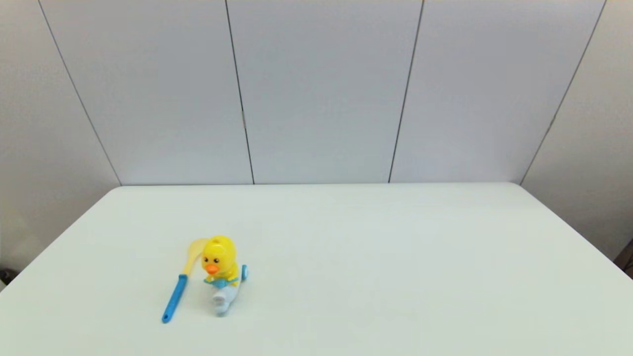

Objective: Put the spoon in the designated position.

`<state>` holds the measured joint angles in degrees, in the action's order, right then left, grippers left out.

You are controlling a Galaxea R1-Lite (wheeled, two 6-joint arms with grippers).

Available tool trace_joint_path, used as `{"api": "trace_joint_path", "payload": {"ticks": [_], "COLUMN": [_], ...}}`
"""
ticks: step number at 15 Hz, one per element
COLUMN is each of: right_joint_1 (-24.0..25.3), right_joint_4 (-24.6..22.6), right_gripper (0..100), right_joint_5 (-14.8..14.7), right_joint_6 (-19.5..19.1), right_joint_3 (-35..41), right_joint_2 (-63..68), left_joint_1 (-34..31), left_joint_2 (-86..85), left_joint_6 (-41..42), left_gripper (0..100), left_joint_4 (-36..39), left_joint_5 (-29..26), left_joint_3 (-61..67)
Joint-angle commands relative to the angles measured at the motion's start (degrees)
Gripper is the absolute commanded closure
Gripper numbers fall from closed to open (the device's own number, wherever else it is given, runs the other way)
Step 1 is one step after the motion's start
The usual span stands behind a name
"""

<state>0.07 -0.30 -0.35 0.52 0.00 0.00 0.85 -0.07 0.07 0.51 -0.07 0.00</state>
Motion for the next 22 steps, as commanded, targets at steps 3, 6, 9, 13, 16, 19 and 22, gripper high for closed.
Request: {"api": "trace_joint_path", "payload": {"ticks": [3, 6, 9, 13, 16, 19, 22], "right_joint_1": [0.01, 0.01, 0.01, 0.01, 0.01, 0.01, -0.07], "right_joint_4": [-0.05, -0.05, -0.05, 0.04, -0.05, -0.13, -0.13], "right_gripper": [0, 0, 0, 0, 0, 0, 0], "right_joint_5": [0.0, 0.0, 0.0, 0.35, 0.09, 0.0, 0.0], "right_joint_6": [0.0, 0.0, 0.0, -0.79, -0.52, 0.0, 0.18], "right_joint_3": [0.09, 0.09, 0.09, 0.09, 0.09, 0.09, 0.09], "right_joint_2": [0.09, 0.09, 0.09, 0.09, 0.09, 0.09, 0.09], "left_joint_1": [0.03, -0.06, -0.06, -0.06, -0.06, -0.06, -0.06], "left_joint_2": [0.07, 0.07, 0.07, 0.07, 0.07, 0.07, 0.07], "left_joint_6": [0.01, 0.01, 0.01, 0.01, 0.01, 0.01, 0.01], "left_gripper": [0, 0, 0, 0, 0, 0, 0], "left_joint_4": [0.02, 0.02, 0.02, 0.02, 0.02, 0.02, 0.02], "left_joint_5": [-0.01, -0.01, -0.01, -0.01, -0.01, -0.01, -0.01], "left_joint_3": [0.0, 0.0, 0.0, 0.0, 0.0, 0.0, 0.0]}}
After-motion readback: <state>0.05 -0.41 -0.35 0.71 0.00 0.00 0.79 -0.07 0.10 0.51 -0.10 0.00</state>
